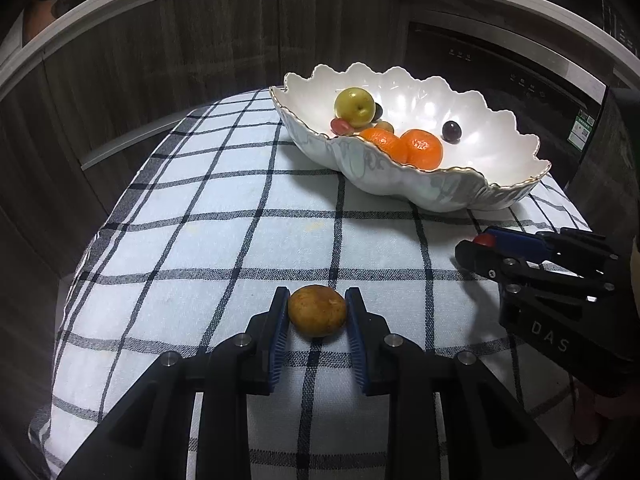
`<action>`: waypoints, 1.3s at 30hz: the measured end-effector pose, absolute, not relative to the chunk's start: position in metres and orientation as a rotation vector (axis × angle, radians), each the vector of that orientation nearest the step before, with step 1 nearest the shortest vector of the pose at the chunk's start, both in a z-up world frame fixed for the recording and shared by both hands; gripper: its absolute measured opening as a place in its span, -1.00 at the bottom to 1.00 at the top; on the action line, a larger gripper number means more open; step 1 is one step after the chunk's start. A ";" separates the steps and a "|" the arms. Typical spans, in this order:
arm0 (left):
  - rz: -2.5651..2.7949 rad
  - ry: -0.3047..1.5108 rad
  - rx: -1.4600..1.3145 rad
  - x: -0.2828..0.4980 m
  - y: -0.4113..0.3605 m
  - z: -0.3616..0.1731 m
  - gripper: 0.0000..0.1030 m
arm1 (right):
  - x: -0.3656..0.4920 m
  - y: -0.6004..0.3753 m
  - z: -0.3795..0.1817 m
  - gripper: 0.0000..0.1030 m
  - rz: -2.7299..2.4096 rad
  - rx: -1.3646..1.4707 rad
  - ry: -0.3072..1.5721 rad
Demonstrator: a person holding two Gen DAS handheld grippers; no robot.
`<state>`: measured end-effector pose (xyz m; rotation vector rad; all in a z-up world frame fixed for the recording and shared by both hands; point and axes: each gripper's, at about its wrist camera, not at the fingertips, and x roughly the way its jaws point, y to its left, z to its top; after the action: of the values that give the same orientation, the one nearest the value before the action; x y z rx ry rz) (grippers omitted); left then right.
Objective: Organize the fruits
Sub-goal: 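Lift the tan fruit and grape tomato and carry them over the bowl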
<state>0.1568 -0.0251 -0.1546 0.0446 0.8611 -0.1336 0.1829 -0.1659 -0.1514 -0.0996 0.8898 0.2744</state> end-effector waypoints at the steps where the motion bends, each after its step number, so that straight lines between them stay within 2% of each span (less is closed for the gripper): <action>1: -0.134 0.859 0.046 0.156 -0.025 -0.153 -0.45 | 0.181 -0.166 -0.149 -0.42 0.272 -0.100 0.885; 39: -0.173 0.712 0.071 0.137 -0.042 -0.081 -0.45 | 0.136 -0.184 -0.064 -0.42 0.201 -0.093 0.710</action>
<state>0.1366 -0.0421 -0.0813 0.0710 0.7116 -0.1733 0.1358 -0.1840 -0.0636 -0.0933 0.7097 0.2006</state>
